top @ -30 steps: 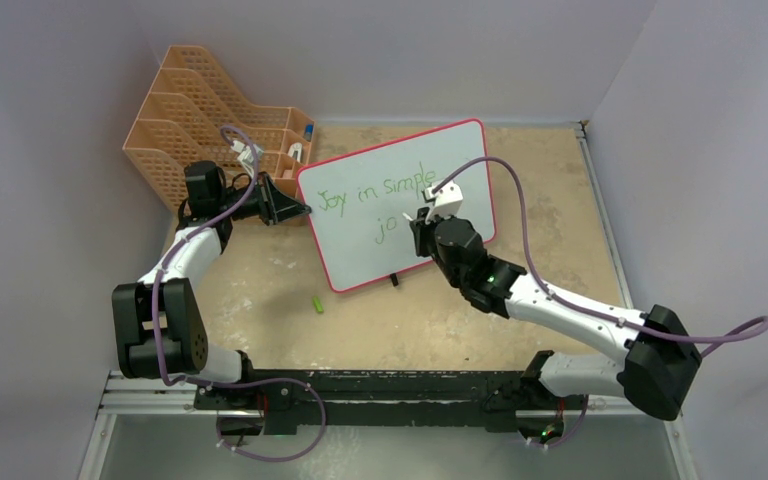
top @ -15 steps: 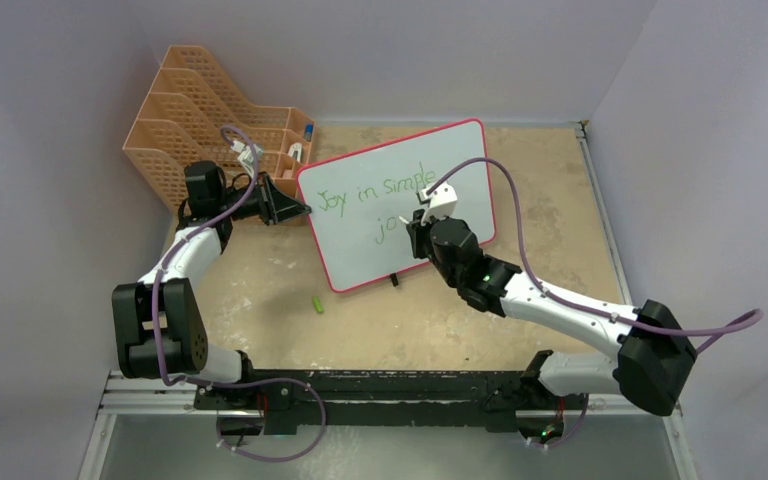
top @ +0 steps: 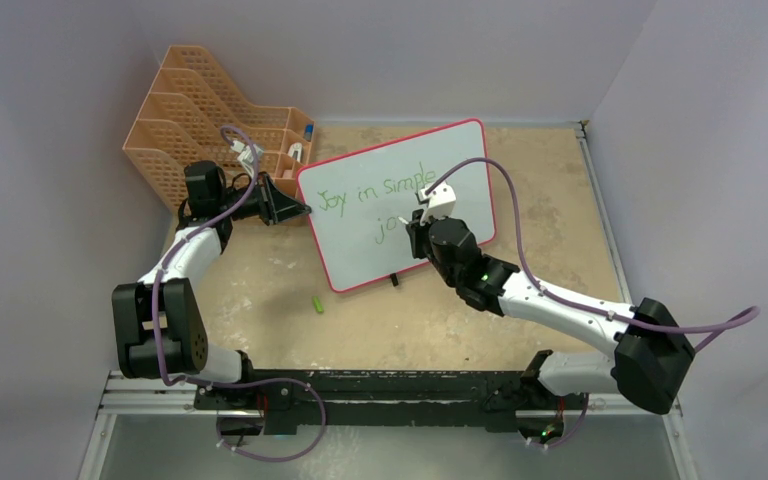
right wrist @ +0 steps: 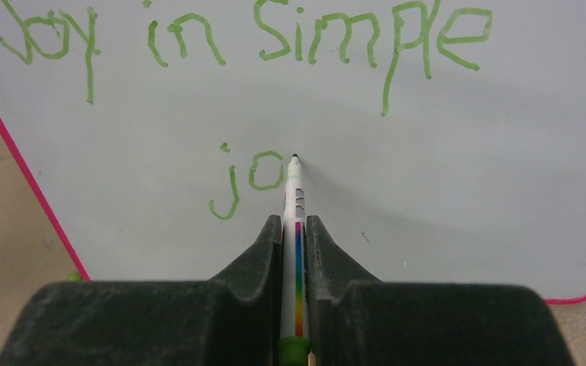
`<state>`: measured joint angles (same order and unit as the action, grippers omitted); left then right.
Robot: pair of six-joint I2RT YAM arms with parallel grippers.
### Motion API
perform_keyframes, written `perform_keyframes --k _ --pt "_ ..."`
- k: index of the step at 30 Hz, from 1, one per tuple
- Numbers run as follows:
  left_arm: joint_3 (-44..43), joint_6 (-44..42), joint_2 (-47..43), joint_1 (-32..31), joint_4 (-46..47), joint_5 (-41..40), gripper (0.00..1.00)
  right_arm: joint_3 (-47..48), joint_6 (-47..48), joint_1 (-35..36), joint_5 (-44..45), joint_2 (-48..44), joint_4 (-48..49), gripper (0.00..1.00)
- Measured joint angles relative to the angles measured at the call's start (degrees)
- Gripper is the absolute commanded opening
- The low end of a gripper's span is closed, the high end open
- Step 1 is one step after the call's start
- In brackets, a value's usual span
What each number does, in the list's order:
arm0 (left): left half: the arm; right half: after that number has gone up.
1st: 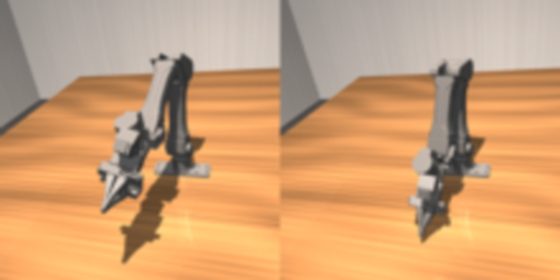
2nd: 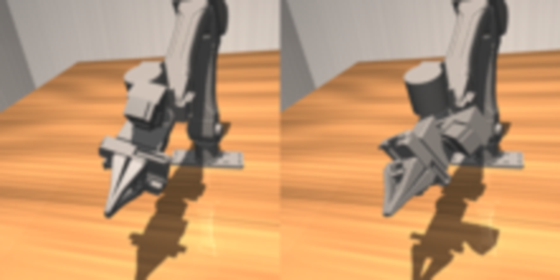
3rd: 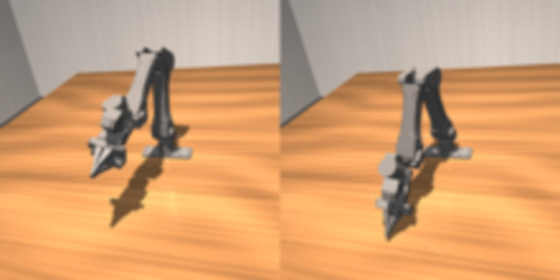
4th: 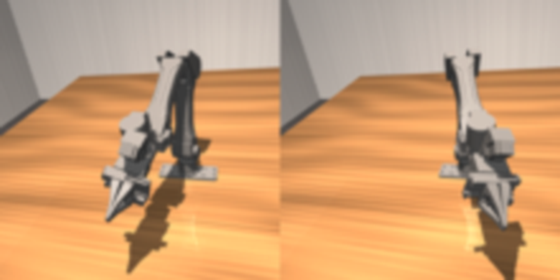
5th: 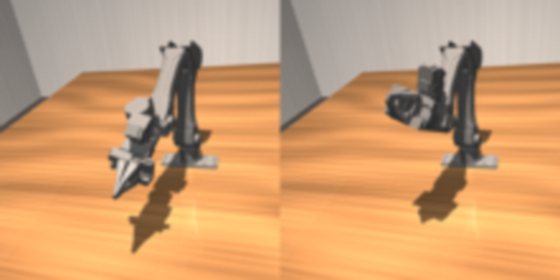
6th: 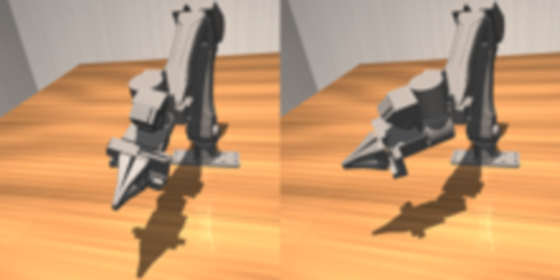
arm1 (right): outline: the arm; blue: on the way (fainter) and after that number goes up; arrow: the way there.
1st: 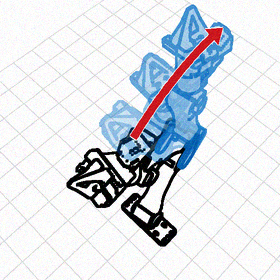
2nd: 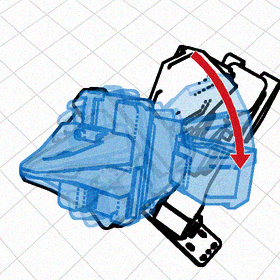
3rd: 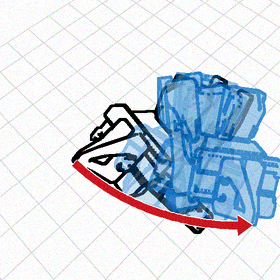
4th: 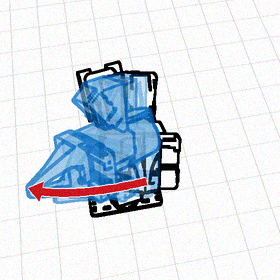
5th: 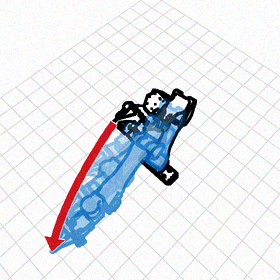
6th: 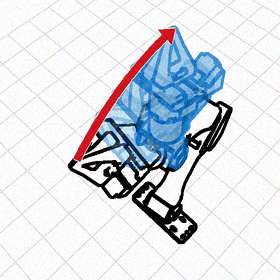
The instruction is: Write a sentence on the whiteboard
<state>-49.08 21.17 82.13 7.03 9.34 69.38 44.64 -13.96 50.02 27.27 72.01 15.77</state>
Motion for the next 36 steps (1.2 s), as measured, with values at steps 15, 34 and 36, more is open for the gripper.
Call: perform_keyframes --k 15,34,36 --pt "0.0 0.0 0.0 0.0 0.0 -0.1 0.00 0.0 -1.0 -0.2 0.0 0.0 -0.8 0.00" --pt "0.0 0.0 0.0 0.0 0.0 -0.2 0.00 -0.4 -3.2 -0.5 0.2 -0.5 -3.8 0.00" --pt "0.0 0.0 0.0 0.0 0.0 -0.2 0.00 -0.4 -3.3 -0.6 0.2 -0.6 -4.2 0.00"
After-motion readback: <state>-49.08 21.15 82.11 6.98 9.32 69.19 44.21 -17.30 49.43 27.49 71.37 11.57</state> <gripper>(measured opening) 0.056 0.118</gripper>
